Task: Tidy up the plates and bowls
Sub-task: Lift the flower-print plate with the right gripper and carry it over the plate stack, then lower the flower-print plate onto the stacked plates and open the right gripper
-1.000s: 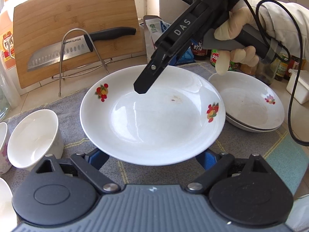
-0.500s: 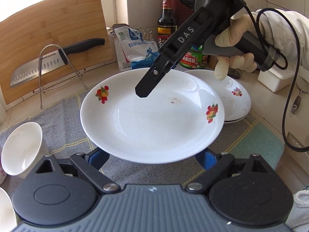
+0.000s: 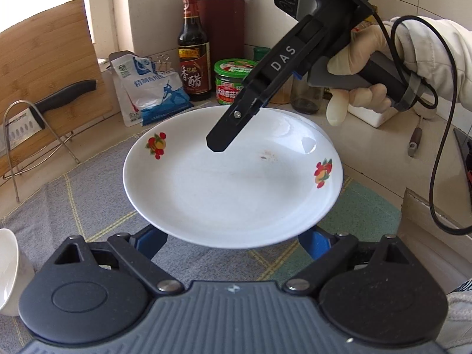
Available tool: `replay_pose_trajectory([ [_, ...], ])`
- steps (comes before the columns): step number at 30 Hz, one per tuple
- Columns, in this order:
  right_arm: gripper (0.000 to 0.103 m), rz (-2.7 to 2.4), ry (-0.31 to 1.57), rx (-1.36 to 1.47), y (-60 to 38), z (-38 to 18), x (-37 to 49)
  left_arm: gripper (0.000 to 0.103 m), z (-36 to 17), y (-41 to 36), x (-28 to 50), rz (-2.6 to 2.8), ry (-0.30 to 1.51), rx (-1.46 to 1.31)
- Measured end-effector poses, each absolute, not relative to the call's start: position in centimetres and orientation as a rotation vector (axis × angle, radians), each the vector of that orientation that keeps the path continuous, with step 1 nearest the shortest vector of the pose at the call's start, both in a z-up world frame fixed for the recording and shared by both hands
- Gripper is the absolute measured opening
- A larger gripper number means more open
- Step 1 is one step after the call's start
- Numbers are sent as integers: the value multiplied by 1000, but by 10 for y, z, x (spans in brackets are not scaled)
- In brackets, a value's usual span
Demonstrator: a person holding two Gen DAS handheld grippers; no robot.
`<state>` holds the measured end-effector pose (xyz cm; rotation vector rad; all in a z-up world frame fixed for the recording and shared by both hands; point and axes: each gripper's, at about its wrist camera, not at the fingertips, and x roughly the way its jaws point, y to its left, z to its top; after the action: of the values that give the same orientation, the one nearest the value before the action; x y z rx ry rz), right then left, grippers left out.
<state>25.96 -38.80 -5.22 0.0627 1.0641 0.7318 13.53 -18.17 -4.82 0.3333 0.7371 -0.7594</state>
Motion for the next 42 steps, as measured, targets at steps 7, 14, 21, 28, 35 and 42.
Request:
replay_pose_trajectory([
  [7,89,667,1075,93,-412,-60,249,95,-51,-195,140,-829,747,350],
  [14,89,616,1081,115,-429,-67,243,95,-52,-204,145,-870,754,358],
  [21,90,588,1095,129,-438,-75,244,95,-56,-208,152,-881,771,358],
  [28,92,580,1104,120,-441,-80,246,95,-57,-213,155,-883,768,368],
  [35,93,571,1106,110,-444,-82,248,95,-59,-219,158,-886,770,374],
  [42,93,552,1103,110,-449,-80,246,95,-61,-223,162,-895,770,387],
])
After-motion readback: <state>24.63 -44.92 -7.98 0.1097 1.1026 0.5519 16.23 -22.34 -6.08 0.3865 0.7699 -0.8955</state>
